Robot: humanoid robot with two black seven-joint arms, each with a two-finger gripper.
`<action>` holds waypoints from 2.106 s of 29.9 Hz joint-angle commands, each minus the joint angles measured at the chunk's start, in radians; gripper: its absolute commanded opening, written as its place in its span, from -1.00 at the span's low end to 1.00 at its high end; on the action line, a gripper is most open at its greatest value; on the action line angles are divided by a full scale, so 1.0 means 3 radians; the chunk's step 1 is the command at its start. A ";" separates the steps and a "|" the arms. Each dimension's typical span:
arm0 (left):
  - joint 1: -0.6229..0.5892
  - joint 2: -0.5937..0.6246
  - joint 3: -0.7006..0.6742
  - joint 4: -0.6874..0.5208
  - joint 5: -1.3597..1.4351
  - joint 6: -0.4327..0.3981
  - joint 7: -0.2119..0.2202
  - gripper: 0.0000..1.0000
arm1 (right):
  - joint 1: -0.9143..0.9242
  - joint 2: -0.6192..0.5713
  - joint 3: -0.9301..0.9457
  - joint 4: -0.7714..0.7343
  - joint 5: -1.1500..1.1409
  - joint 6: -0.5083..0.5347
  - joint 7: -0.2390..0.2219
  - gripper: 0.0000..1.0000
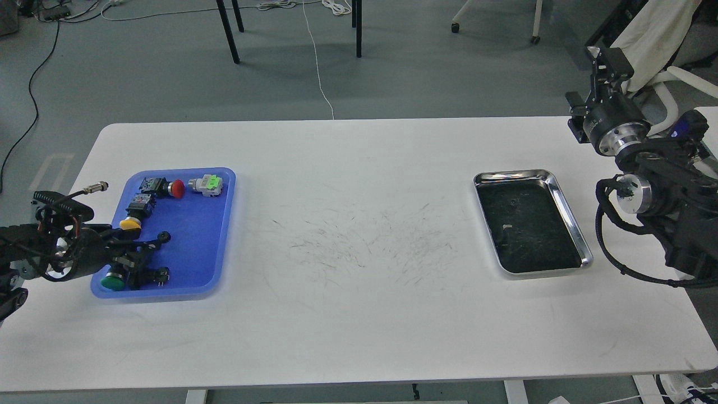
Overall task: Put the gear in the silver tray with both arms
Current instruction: 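Close the left gripper on the black gear in the blue tray, then lift the black gear and carry it toward the silver tray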
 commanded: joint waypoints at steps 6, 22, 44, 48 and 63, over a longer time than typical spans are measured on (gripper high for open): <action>-0.0025 -0.0076 0.0000 0.0052 -0.0088 0.0001 -0.0001 0.06 | 0.0002 -0.0004 -0.0006 -0.0016 0.0000 0.0000 0.0000 0.89; 0.0005 -0.0317 0.0011 0.0313 -0.0052 0.0169 -0.0001 -0.22 | -0.0003 -0.0045 -0.0006 0.0000 0.0000 0.0005 0.0000 0.89; -0.0102 -0.0071 0.0128 0.0088 -0.0063 0.0169 -0.0001 -0.76 | -0.0018 -0.0004 -0.0006 -0.0036 -0.0138 0.0005 0.0000 0.89; -0.0148 0.0087 0.0128 -0.0121 -0.0231 0.0159 -0.0001 -0.79 | -0.0018 -0.0004 -0.0006 -0.0041 -0.0138 0.0000 0.0000 0.89; -0.0751 -0.0040 0.0133 -0.0623 -0.0932 0.0093 -0.0001 -0.90 | -0.0038 -0.0004 -0.0006 -0.0036 -0.0138 0.0000 0.0000 0.89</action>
